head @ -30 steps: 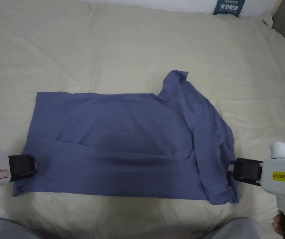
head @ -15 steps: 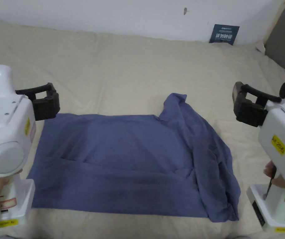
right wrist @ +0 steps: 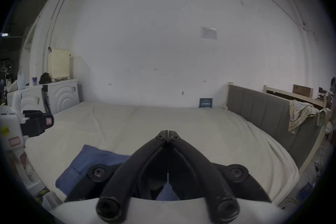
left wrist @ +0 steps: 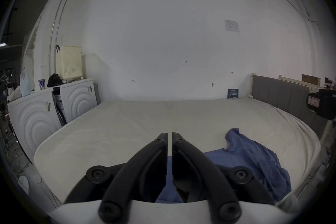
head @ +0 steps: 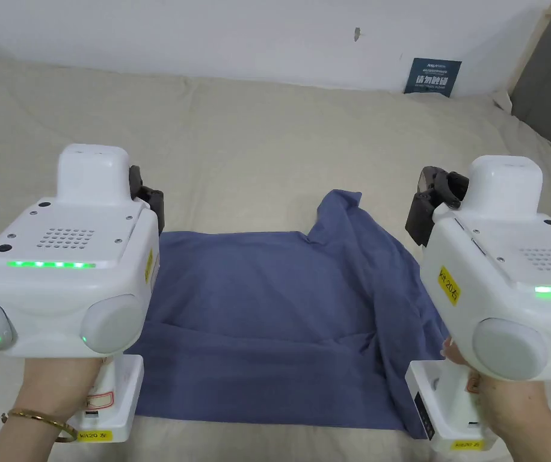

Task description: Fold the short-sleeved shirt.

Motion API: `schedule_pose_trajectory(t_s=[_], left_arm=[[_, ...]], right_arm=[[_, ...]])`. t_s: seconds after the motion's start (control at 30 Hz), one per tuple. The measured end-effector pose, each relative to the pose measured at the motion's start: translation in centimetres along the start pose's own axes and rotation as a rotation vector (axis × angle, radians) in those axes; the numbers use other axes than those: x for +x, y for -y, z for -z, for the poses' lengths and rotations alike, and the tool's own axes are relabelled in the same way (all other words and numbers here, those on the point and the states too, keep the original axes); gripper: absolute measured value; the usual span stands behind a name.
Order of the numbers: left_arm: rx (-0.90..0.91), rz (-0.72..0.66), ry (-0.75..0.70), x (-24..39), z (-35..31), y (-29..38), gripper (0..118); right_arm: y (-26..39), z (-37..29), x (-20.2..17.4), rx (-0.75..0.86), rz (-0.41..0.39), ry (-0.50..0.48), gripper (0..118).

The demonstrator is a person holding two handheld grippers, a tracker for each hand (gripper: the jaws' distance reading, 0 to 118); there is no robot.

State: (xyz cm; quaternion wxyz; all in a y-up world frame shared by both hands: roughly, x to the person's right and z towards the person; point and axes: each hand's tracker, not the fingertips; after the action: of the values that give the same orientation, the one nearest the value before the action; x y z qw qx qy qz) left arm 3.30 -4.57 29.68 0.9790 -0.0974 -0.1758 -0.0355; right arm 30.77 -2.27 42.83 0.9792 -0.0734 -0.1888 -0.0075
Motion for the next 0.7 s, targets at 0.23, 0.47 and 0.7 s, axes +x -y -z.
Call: schedule_pose_trajectory(t_s=[0.23, 0.47, 0.7], left_arm=[[-0.050, -0.029, 0.033, -1.1, 1.5, -0.3, 3], [-0.241, -0.076, 0.061, -4.2, 8.0, -1.8, 3], [-0.602, -0.161, -0.020, -8.8, 19.9, 0.4, 118]], right_arm=[[0.0, 1.5, 0.2, -0.046, 0.062, -0.016, 0], [0.3, 4.3, 0.3, -0.091, 0.066, -0.009, 0], [1.1, 8.2, 0.4, -0.157, 0.094, -0.001, 0]])
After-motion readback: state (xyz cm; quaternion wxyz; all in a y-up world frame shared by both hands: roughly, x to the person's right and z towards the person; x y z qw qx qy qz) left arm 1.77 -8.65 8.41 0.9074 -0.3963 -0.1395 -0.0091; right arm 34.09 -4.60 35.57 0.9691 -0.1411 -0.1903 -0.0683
